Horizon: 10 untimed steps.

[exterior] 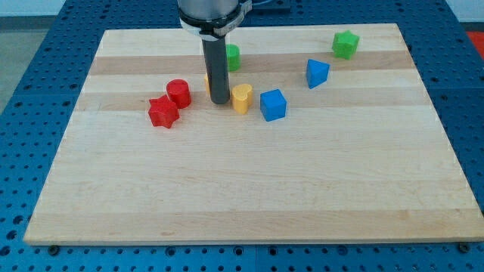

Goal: Push the blue cube towards the bottom of the board

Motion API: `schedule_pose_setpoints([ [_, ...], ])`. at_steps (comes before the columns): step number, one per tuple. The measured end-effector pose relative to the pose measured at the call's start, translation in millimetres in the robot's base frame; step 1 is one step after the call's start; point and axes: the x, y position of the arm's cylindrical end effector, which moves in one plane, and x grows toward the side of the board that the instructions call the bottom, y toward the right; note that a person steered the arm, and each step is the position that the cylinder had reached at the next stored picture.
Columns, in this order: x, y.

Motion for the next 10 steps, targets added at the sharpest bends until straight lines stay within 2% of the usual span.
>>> schedule_pose_setpoints([
  [1, 0, 0],
  [3, 42, -10],
  [4, 44, 10],
  [5, 24, 52],
  [7, 21, 52],
  [8, -20, 54],
  [10, 25, 123],
])
